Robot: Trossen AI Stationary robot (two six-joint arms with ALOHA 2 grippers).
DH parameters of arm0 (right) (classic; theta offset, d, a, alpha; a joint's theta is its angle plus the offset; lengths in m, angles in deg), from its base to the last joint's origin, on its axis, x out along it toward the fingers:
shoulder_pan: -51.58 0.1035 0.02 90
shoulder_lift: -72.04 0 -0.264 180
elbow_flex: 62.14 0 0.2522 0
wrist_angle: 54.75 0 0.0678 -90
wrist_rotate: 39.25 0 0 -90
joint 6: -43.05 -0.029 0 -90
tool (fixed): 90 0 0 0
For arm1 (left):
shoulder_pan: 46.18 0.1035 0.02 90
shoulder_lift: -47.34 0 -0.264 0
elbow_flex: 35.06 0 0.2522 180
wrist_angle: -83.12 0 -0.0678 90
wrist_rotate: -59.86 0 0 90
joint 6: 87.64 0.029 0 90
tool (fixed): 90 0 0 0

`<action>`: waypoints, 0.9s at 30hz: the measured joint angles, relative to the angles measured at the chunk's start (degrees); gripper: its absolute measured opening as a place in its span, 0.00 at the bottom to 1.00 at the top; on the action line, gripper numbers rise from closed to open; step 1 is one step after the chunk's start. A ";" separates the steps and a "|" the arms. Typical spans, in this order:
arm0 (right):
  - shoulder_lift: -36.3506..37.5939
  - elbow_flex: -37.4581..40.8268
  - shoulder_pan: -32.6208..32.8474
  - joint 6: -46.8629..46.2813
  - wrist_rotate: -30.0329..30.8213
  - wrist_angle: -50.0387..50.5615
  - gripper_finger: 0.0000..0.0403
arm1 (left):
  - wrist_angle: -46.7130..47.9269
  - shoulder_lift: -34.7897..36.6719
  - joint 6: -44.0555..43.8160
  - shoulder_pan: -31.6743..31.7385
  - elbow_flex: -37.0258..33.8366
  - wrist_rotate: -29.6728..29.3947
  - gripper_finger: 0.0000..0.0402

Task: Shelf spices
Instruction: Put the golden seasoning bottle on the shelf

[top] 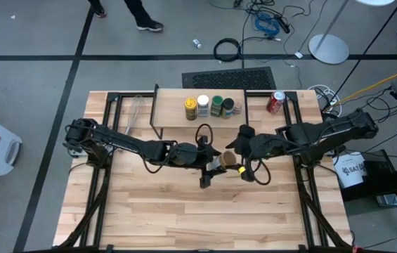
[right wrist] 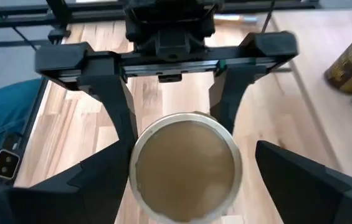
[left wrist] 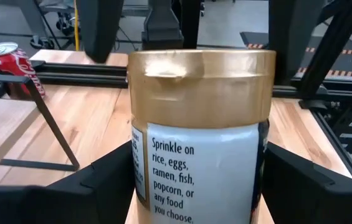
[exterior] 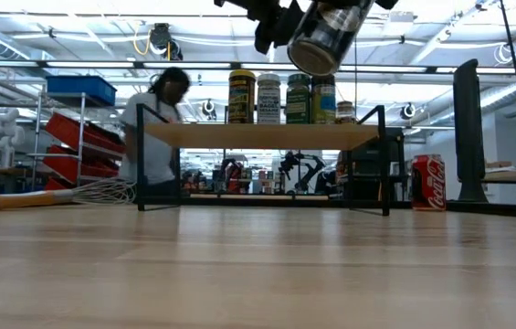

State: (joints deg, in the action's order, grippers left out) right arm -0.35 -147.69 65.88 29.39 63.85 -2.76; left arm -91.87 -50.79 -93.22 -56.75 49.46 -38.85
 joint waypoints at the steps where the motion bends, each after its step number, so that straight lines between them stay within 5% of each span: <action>1: 0.39 0.00 0.33 0.14 0.57 -0.07 0.81 | 0.26 0.26 0.04 -0.01 0.00 0.04 0.72; 11: 3.66 0.00 3.78 2.11 9.29 -0.33 0.81 | 2.58 1.37 0.57 -0.46 -0.11 1.56 0.72; 18: 5.06 -0.02 5.55 1.56 9.90 0.19 0.81 | 3.13 2.44 1.94 -0.50 -0.11 1.12 0.72; 27: 6.19 0.00 6.50 0.75 12.48 1.85 0.81 | 10.51 12.73 7.00 -0.37 -0.09 -3.33 0.72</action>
State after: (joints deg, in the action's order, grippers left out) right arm 5.85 -147.69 72.38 30.13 76.33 -0.91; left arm -81.37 -38.07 -86.22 -57.12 49.38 -42.18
